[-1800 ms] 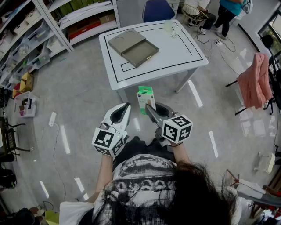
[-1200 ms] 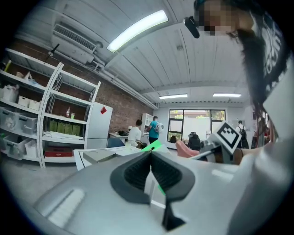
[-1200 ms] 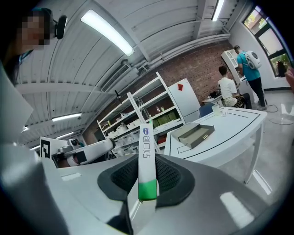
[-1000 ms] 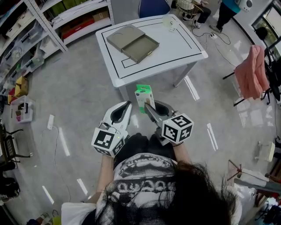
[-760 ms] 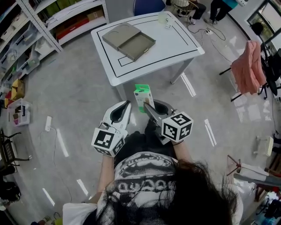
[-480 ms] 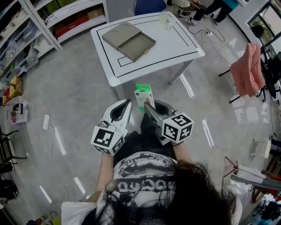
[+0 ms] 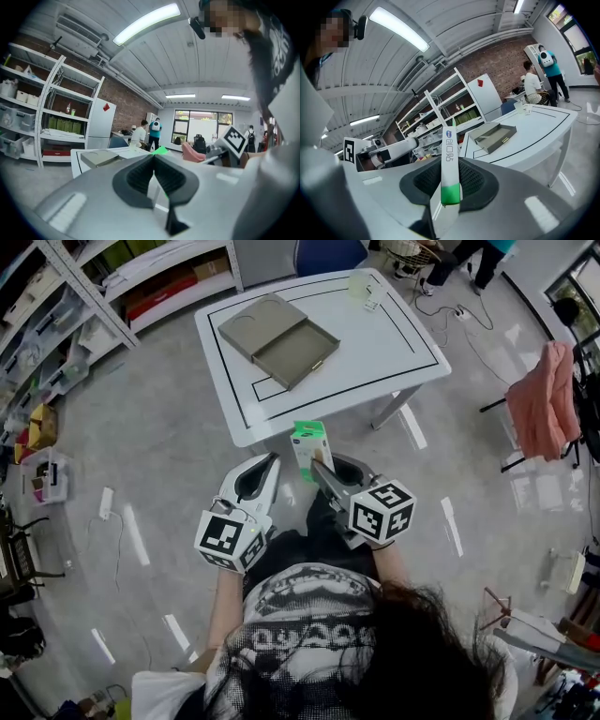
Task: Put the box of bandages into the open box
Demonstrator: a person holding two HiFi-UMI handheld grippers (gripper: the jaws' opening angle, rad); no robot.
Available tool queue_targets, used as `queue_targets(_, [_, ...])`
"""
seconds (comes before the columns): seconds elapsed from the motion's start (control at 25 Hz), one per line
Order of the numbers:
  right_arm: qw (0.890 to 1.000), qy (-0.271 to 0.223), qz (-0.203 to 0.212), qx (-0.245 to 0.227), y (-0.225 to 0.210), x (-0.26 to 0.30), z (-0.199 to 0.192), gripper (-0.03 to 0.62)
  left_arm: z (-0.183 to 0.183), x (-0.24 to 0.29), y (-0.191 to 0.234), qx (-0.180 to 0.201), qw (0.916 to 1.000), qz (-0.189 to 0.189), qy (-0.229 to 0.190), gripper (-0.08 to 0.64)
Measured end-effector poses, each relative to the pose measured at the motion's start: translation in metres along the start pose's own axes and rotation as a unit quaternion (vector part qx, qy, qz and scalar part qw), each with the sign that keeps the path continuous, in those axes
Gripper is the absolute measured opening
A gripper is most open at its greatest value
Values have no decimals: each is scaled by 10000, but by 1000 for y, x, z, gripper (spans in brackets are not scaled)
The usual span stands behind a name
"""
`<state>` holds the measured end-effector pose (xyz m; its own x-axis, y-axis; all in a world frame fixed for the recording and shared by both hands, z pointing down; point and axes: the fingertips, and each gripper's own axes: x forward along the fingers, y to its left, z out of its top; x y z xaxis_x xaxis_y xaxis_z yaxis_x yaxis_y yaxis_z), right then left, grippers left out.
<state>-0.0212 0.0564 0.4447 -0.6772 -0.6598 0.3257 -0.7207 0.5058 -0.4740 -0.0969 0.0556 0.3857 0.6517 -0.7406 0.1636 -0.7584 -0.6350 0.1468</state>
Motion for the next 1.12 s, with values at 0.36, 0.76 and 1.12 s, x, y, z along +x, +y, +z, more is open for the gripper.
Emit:
queue_targets(0.36, [9996,145,252,-64,-81,42,56,95,19,101,28,20,9999,138,-2,0])
queue_targets(0.76, [9980,270,564,-4,-141,69,92,95,32,172,40,100,9992,362,108,0])
queue_targets(1.12, [9955,464,820,6,-175,80,98,95,32,206,41,85,9980,625,100,0])
